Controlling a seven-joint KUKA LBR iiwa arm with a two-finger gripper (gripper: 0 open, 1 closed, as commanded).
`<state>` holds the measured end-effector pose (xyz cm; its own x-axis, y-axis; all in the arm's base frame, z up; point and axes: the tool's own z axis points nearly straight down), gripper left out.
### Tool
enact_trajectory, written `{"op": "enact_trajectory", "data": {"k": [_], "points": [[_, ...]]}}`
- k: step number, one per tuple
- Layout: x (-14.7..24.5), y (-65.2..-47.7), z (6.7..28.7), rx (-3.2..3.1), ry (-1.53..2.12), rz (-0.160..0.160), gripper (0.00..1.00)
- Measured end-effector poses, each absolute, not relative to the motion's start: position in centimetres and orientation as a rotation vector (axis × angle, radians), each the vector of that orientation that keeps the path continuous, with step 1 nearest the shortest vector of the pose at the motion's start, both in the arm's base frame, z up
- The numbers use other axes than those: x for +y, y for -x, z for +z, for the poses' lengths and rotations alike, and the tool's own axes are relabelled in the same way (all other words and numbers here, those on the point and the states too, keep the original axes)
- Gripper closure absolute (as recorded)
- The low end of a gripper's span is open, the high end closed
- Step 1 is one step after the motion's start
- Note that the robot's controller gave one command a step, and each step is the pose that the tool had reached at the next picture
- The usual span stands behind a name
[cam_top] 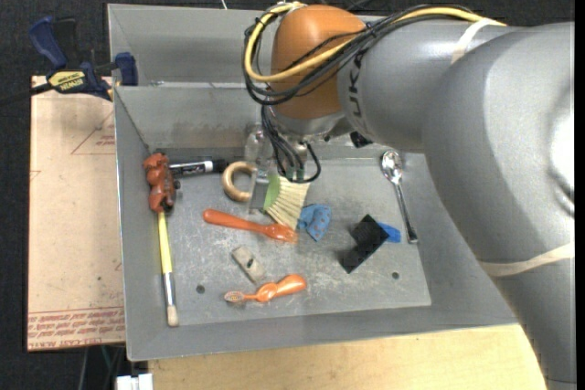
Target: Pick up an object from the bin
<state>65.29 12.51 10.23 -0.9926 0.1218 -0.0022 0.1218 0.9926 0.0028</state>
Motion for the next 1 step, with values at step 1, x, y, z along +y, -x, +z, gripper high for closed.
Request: {"op": "enact_trajectory", "data": {"k": [1], "points": [[12.57,-65.24,10.9,3.119,-0.343,0.006,0.0]]}}
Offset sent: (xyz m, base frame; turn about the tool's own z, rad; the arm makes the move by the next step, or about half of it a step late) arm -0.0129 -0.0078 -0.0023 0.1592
